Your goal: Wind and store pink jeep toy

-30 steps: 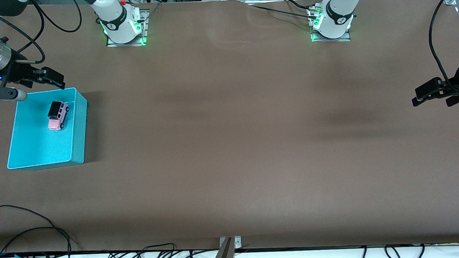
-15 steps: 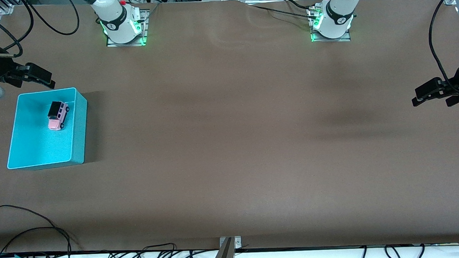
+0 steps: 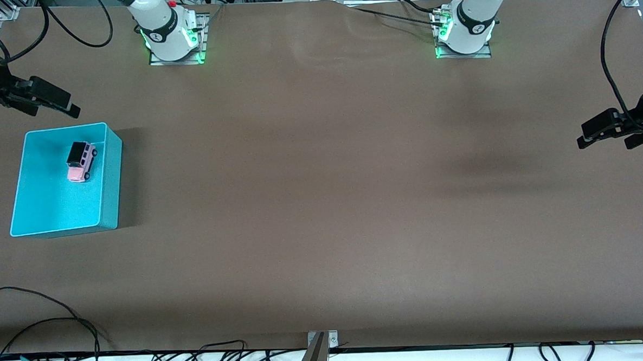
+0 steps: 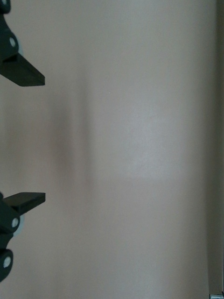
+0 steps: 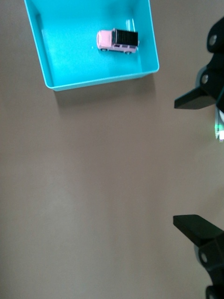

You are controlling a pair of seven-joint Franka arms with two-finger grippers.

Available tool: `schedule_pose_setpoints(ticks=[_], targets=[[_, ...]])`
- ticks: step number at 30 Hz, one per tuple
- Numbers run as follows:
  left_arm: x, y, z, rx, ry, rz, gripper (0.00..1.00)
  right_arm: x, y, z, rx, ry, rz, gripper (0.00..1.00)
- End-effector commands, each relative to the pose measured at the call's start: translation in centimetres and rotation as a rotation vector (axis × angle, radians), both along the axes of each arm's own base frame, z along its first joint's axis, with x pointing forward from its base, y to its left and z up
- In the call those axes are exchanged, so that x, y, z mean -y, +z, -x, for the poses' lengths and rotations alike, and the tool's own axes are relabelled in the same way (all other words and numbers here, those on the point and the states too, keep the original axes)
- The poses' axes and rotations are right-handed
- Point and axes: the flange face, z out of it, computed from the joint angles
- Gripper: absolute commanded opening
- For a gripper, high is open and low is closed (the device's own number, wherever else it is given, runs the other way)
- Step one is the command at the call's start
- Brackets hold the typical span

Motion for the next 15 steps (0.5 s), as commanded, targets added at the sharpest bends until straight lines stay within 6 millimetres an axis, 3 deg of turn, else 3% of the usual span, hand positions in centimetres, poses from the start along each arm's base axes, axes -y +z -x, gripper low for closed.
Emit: schedule_pose_setpoints(ticks=[1, 15], targets=[[-0.02, 0.27, 0.07, 0.005, -0.021, -0.024, 1.0, 0.23, -1.08, 1.11, 0.011, 0.001, 0.03, 1.0], [-0.03, 0.18, 0.03, 0.004, -0.021, -0.024, 1.0, 0.63, -1.94, 1.1, 0.002, 0.026, 0.082, 1.0]])
